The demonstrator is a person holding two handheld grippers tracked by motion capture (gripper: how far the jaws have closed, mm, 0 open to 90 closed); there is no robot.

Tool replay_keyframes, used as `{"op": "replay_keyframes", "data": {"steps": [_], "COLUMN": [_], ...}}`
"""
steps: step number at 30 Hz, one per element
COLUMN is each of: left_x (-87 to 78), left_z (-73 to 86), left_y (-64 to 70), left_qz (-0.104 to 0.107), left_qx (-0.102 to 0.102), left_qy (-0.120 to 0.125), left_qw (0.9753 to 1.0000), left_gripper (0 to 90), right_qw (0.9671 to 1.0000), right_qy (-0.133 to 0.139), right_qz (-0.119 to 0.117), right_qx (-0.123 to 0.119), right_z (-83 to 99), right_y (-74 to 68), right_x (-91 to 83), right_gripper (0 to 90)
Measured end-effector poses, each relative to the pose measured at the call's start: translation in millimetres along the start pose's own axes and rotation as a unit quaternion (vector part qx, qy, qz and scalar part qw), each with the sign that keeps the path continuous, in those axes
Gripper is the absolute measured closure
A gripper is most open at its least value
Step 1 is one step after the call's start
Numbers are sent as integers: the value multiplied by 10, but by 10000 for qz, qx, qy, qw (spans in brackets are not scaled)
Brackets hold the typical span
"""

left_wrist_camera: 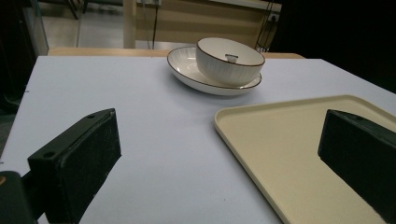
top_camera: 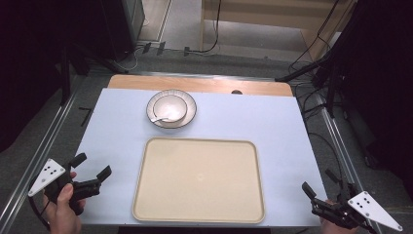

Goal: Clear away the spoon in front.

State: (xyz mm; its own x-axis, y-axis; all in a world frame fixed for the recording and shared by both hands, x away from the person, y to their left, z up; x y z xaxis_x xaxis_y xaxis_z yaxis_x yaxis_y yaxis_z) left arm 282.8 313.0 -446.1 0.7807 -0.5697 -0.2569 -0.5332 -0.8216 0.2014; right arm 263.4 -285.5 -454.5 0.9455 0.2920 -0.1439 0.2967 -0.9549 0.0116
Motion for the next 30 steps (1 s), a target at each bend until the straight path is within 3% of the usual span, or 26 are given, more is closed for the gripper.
{"op": "replay_keyframes", "data": {"steps": [4, 8, 14, 15, 21, 30], "left_x": [0, 28, 87, 121, 198, 445], "left_z": [-27, -35, -110, -100, -130, -252], "left_y": [24, 111, 206, 213, 241, 305], "left_qz": [-10, 242, 371, 336, 333, 407], "left_qx": [-37, -245, -186, -155, -170, -61], "left_qy": [46, 42, -10, -121, -183, -330], "left_qw": [10000, 9994, 9991, 9992, 9991, 9986], "left_gripper": [0, 0, 0, 0, 0, 0], "right_qw": [10000, 10000, 10000, 10000, 10000, 10000], "right_qy": [-13, -19, 4, 2, 38, 38], "right_qz": [-32, -32, -43, -39, -37, -59], "right_qx": [-20, -3, -17, -20, -40, -19], "right_z": [4, 2, -14, -18, -39, -40], "right_y": [-10, -20, -36, -35, -19, -21], "right_x": [10, 2, 6, 8, -4, 1], "right_gripper": [127, 126, 126, 126, 126, 126]}}
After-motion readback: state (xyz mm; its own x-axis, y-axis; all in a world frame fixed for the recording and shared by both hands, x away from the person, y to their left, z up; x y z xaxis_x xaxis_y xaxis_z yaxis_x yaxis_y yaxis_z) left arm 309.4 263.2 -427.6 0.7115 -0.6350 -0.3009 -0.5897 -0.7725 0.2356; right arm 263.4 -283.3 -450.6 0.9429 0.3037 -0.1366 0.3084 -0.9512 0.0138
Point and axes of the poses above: each handheld gripper's, and its own axes: x roughly forward along the jaws, z roughly out of its underside, y roughly to its right, the point moved 10 cm from there along x, roughly forward along the jaws, and after that the axes turned 10 degrees about z, right-handed, at the moved point
